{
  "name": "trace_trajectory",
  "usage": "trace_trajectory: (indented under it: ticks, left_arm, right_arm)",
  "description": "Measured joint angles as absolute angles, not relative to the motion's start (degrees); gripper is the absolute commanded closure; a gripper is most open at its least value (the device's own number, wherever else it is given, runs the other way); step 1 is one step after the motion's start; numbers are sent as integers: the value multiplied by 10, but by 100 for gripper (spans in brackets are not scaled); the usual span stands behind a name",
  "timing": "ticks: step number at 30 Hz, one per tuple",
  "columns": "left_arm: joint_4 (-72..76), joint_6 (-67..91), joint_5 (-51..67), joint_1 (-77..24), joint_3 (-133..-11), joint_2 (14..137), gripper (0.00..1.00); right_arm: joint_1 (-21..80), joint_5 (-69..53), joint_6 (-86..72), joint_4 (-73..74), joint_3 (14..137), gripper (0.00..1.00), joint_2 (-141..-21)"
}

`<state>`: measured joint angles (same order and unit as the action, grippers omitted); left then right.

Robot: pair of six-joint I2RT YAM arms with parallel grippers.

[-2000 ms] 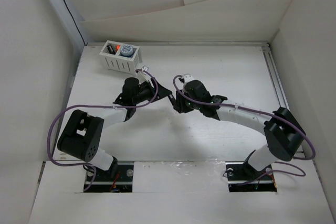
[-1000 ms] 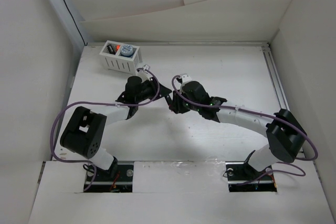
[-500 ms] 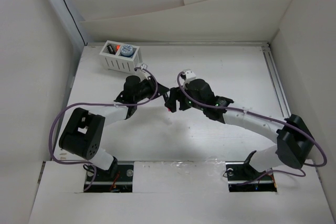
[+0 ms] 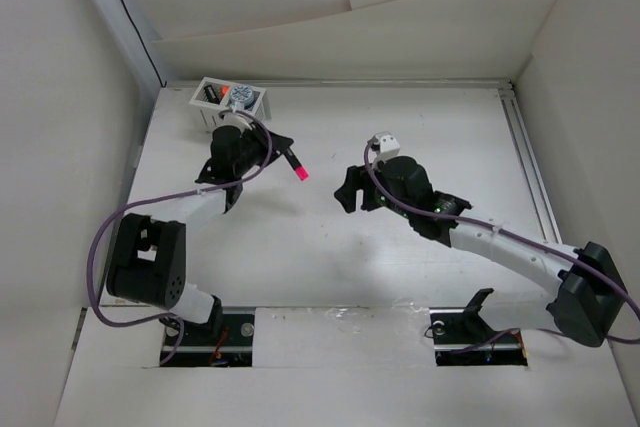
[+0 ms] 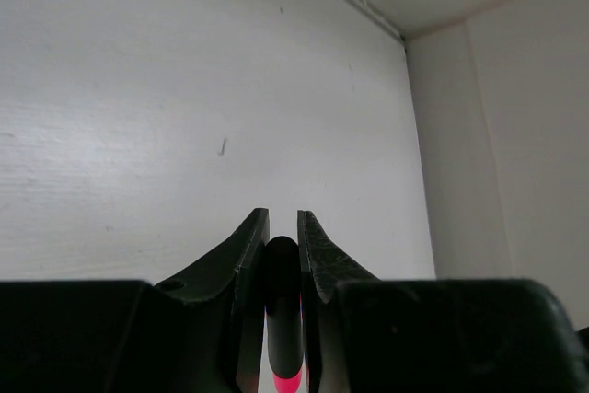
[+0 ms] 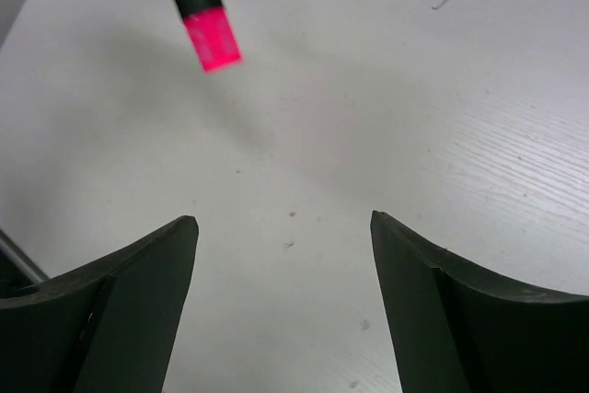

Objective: Sort the stationery into containers
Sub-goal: Place the pen in the storage box.

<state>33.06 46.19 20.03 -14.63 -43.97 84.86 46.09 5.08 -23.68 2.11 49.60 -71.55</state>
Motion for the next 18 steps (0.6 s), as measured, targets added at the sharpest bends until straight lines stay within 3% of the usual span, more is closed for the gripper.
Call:
trace_trajectory:
  ticks: [10, 18]
  left_arm:
    - [231, 459, 97, -56, -594, 847, 100]
    - [129, 436, -20, 26, -795, 943, 100]
  right_arm:
    - [453, 56, -235, 18, 475, 21, -728]
    - [453, 43, -235, 8, 459, 21, -724]
